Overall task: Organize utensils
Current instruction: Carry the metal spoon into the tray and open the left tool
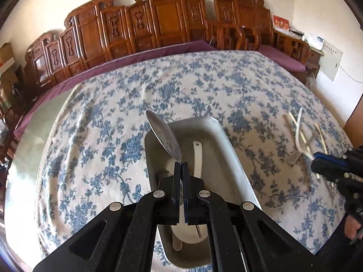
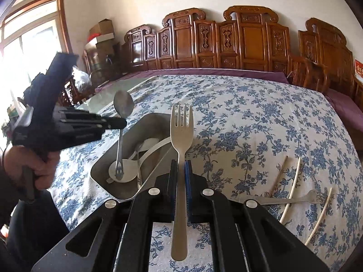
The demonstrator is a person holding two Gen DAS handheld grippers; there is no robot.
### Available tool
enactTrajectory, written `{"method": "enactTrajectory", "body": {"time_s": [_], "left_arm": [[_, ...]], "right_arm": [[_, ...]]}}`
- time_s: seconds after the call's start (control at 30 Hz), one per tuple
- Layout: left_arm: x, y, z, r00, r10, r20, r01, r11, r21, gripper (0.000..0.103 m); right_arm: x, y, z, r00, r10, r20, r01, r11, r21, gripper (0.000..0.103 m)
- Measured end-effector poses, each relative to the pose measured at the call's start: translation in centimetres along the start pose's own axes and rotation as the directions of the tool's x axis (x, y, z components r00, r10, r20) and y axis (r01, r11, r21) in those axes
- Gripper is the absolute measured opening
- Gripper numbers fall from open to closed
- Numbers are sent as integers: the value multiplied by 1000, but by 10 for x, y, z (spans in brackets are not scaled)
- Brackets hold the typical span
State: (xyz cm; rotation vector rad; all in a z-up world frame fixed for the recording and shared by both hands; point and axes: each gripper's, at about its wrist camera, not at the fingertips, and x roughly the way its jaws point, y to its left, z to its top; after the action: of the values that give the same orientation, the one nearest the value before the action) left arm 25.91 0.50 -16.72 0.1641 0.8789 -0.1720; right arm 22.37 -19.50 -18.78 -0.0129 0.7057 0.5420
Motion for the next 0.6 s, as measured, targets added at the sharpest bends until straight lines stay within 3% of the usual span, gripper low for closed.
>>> {"method": "enactTrajectory", "body": {"time_s": [0.6], "left_arm": [[45,1,-8,999,-33,-26,31,998,-54,1]], "right_arm": [[20,-13,-8,999,-20,-50,21,1000,21,8]]}}
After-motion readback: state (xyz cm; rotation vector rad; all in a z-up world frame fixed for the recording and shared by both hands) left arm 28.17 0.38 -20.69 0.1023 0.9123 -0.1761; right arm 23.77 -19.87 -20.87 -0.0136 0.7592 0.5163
